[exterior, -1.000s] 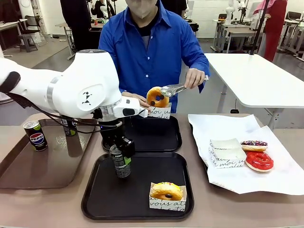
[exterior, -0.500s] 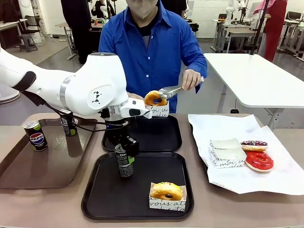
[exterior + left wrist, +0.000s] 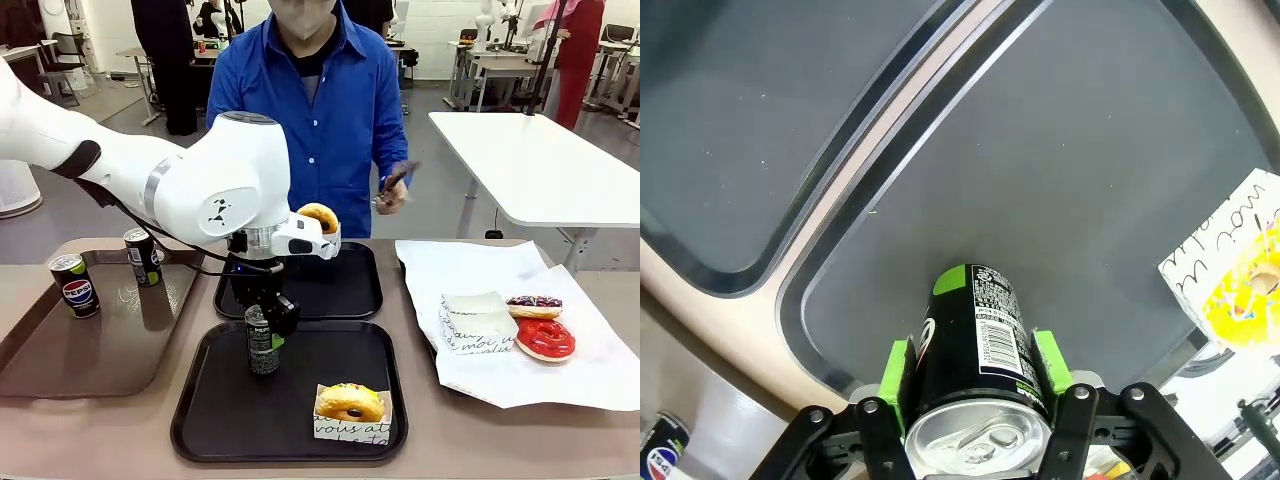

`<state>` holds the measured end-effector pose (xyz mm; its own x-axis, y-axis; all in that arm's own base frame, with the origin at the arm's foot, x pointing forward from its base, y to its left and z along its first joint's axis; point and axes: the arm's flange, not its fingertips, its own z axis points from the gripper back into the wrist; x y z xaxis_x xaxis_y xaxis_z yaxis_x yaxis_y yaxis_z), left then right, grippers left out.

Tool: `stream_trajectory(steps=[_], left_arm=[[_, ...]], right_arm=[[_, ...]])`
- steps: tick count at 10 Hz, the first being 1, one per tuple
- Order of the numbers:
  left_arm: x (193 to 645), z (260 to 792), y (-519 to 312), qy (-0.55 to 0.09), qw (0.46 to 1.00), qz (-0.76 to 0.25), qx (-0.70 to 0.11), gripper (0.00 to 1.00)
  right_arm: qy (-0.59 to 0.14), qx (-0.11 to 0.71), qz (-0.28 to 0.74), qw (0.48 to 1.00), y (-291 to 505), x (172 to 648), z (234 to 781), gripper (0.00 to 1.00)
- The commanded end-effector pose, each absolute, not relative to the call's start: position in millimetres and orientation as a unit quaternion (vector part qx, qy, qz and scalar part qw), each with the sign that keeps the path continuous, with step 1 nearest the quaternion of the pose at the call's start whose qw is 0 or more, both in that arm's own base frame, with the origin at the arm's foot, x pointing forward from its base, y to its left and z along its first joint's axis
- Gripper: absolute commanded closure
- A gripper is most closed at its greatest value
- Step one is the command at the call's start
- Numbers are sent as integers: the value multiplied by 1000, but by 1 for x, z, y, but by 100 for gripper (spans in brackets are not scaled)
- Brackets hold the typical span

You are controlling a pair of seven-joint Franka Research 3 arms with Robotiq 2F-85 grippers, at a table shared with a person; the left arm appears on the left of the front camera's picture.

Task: Set up donuts and drinks on trays.
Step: Pick up one Pepsi coke and place it on the Flat Tray.

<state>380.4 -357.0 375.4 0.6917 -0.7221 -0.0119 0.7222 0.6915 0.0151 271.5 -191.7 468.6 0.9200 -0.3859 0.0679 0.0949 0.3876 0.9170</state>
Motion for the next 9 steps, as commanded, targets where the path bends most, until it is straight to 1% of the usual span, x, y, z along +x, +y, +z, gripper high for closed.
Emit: stream_trajectory(steps=[1, 2, 3, 4, 6, 9], left_arm=[[369, 365, -337, 17, 914, -404, 38, 25], [340, 393, -319, -6, 907, -420, 16, 22], [306, 423, -292, -22, 901, -431, 33, 6], [279, 444, -265, -27, 907, -414, 73, 17], [260, 467, -226, -68, 918, -390, 37, 17], [254, 472, -198, -73, 926, -371, 12, 17]], right_arm=[[-140, 539, -147, 818, -192, 272, 469, 0], [-140, 539, -147, 818, -192, 272, 469, 0], [-140, 539, -147, 818, -192, 272, 469, 0], [-140, 539, -147, 818, -192, 272, 469, 0], [-140, 539, -147, 818, -192, 272, 469, 0], [-140, 539, -147, 818, -192, 272, 469, 0]])
